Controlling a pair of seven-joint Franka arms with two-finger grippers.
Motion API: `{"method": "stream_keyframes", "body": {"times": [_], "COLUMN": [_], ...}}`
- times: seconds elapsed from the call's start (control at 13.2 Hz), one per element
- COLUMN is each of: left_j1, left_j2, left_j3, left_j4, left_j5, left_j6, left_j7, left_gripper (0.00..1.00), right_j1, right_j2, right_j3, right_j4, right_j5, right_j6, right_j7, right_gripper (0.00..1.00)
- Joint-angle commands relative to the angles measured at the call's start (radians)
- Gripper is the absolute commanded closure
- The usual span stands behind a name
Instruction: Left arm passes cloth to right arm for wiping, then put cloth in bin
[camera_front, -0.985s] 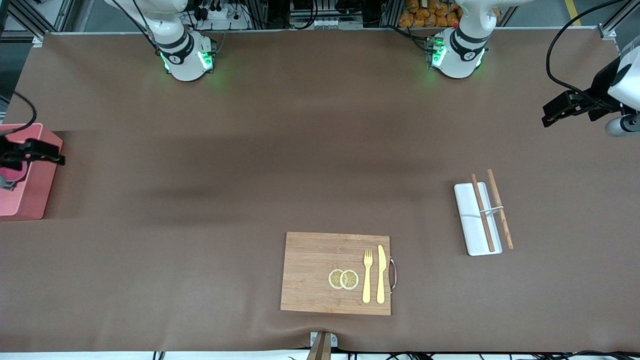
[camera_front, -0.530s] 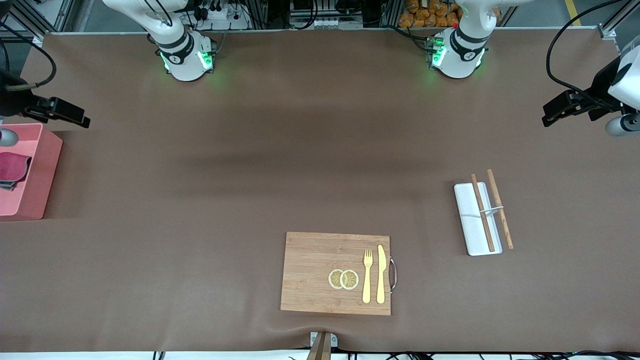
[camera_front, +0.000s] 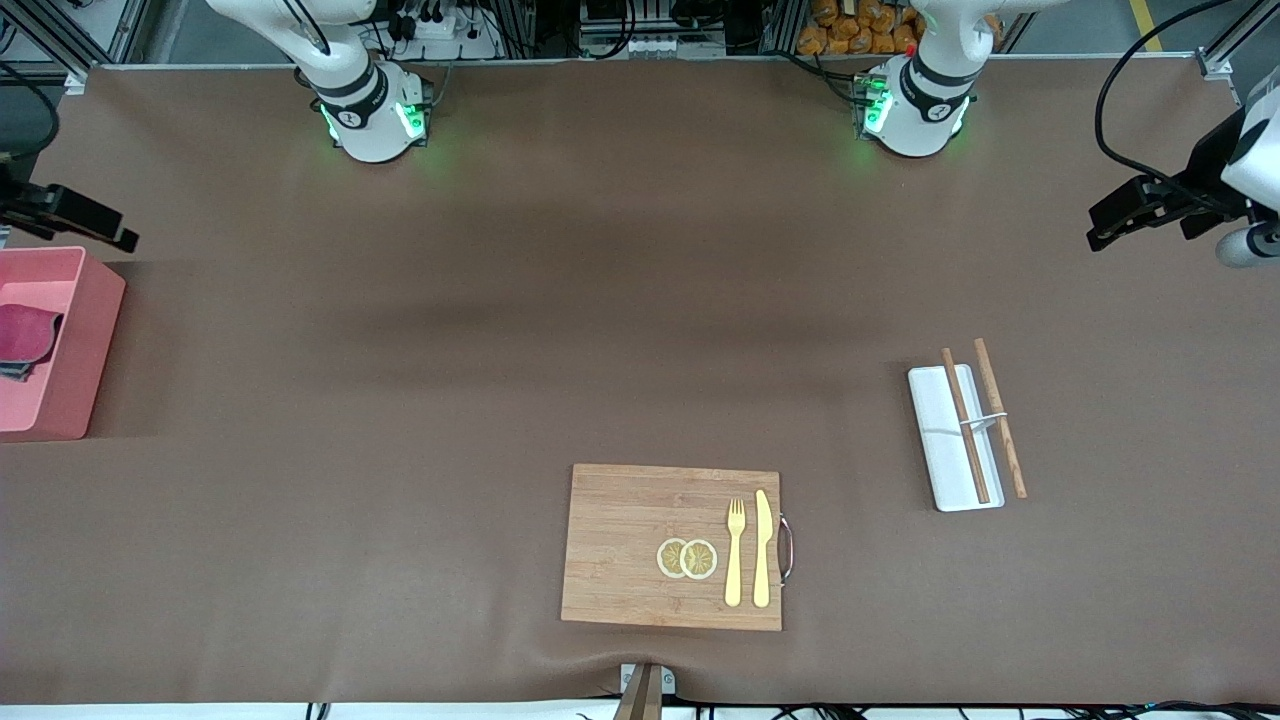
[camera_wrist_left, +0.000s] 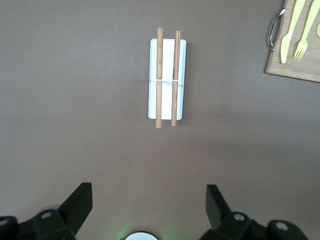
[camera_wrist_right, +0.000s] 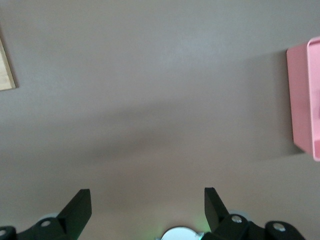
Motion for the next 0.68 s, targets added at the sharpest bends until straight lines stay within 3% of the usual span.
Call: {"method": "stream_keyframes", "body": {"times": [0.0, 0.61], "left_j1": [0.004, 0.004], "left_j2": [-0.031, -0.013], "left_j3": [-0.003, 0.001], "left_j4": [-0.008, 0.017], "left_j5": [0.012, 0.004], "left_j6": [-0.016, -0.016], "left_j7": [0.014, 0.003], "left_gripper": [0.00, 0.00], "right_j1": [-0.021, -0.026], "right_j2": [-0.014, 0.009], "right_j3": [0.007, 0.009], "right_j4": [-0.016, -0.010], "right_j5": [0.012, 0.009], "right_j6": [0.048, 0.054], "right_j7": [-0.033, -0.022], "right_gripper": [0.00, 0.00]}}
